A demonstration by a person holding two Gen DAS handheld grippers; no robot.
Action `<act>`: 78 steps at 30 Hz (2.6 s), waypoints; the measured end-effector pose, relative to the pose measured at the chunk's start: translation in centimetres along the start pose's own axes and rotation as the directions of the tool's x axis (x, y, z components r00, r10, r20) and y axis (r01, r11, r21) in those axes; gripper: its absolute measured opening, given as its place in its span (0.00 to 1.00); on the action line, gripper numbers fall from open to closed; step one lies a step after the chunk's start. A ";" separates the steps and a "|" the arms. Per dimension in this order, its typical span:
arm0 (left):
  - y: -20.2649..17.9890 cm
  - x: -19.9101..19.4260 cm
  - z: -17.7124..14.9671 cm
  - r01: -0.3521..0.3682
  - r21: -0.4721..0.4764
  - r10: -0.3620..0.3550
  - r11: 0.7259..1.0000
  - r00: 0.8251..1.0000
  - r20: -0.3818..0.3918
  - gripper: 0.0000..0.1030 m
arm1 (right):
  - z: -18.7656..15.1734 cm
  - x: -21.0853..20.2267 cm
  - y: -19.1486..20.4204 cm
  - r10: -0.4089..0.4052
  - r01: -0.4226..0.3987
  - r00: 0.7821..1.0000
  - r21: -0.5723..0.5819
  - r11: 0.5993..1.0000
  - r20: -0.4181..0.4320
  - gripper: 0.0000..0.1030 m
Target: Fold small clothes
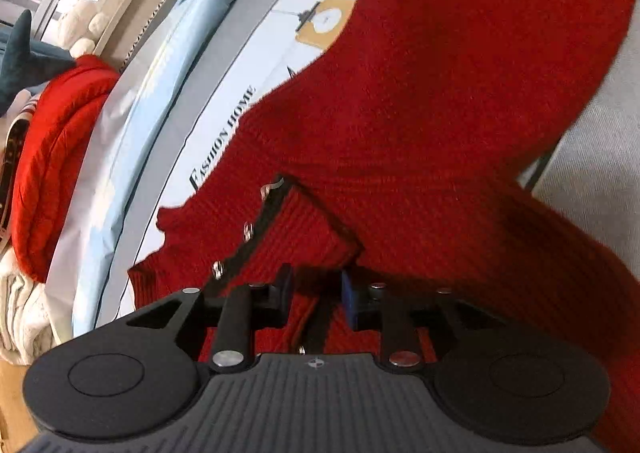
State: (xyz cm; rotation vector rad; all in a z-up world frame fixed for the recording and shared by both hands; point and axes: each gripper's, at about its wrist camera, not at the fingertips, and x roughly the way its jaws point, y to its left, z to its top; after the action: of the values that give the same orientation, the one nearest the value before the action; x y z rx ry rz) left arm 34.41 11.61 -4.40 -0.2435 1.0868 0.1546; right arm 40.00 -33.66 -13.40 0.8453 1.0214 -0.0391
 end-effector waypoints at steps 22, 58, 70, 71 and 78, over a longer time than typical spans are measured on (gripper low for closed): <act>0.0 3.7 -1.4 -0.021 0.021 0.023 1.000 0.996 -0.085 0.44 | 1.2 -5.4 1.0 -0.056 0.079 0.975 -0.100 0.992 0.214 0.28; -1.5 2.0 -0.8 -0.034 0.082 0.038 0.996 0.998 -0.051 0.56 | 15.5 -12.1 -20.5 -0.222 0.106 0.863 0.267 0.958 0.454 0.43; -1.0 1.7 -0.7 -0.036 0.072 0.040 0.997 0.998 -0.051 0.57 | 15.0 -12.5 -19.9 -0.275 0.143 0.837 0.295 0.945 0.474 0.13; -0.9 1.6 -0.7 -0.035 0.070 0.039 0.997 0.998 -0.051 0.57 | 15.0 -12.6 -19.4 -0.278 0.156 0.829 0.276 0.948 0.486 0.12; -0.2 0.6 0.0 -0.025 0.039 0.026 0.999 0.999 -0.032 0.57 | 12.3 -15.6 -5.0 -0.086 0.297 0.719 -0.193 0.935 0.690 0.11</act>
State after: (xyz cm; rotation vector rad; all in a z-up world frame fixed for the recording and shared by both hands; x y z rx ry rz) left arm 34.74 11.47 -4.86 -0.1984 1.1241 0.1530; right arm 38.49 -50.32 -1.58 0.3813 0.3946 -0.3476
